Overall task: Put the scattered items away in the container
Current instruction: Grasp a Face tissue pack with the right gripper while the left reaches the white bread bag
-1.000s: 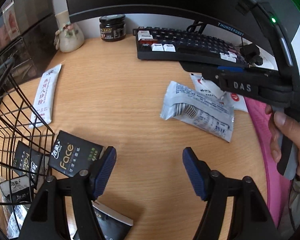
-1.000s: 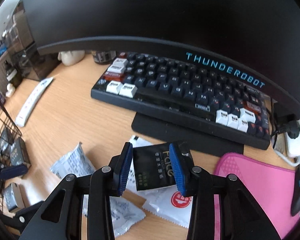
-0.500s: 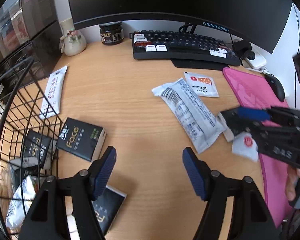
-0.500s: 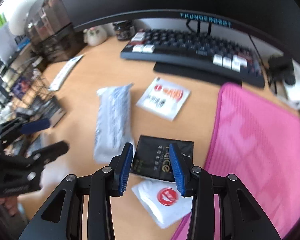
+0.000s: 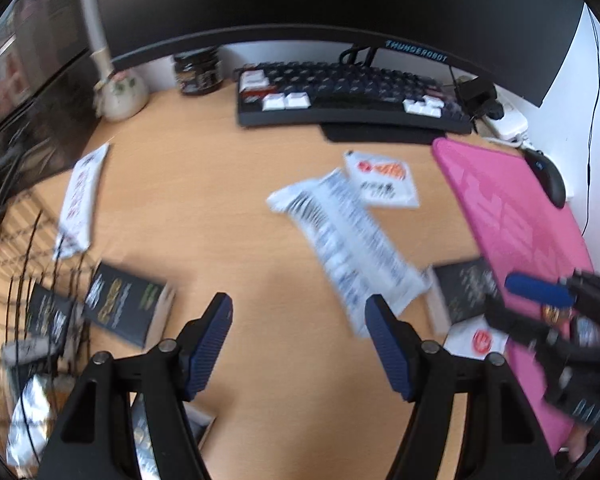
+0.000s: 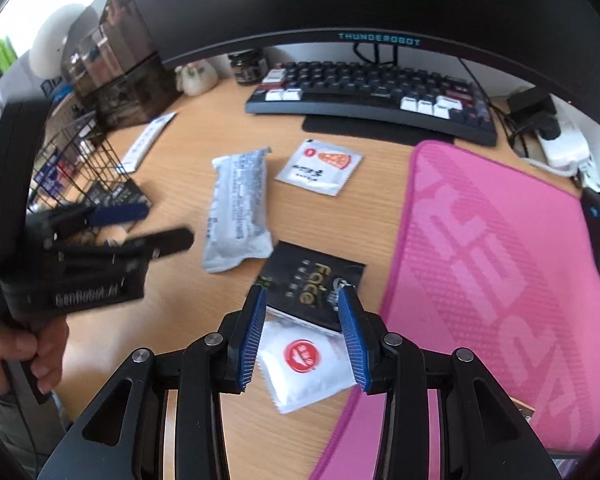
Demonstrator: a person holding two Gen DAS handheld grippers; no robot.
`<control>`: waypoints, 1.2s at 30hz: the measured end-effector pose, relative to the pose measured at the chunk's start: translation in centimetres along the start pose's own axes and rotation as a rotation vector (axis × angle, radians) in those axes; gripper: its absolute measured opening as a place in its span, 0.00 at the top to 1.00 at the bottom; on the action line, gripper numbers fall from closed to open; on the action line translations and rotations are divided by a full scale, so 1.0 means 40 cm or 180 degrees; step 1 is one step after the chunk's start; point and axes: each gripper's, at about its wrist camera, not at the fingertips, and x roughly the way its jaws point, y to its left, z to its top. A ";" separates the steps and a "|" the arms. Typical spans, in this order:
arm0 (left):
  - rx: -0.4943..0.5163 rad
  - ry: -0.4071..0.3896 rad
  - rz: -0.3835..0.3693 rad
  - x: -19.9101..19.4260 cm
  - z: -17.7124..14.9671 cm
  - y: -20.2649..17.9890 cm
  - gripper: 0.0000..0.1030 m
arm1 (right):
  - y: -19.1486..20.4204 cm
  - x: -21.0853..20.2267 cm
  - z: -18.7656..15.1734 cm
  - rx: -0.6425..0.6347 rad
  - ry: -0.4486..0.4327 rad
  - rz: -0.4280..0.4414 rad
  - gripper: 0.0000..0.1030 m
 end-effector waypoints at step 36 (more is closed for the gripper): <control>0.0178 0.0139 0.0196 0.042 0.002 0.032 0.30 | 0.034 0.014 0.029 -0.0270 -0.0064 -0.0077 0.41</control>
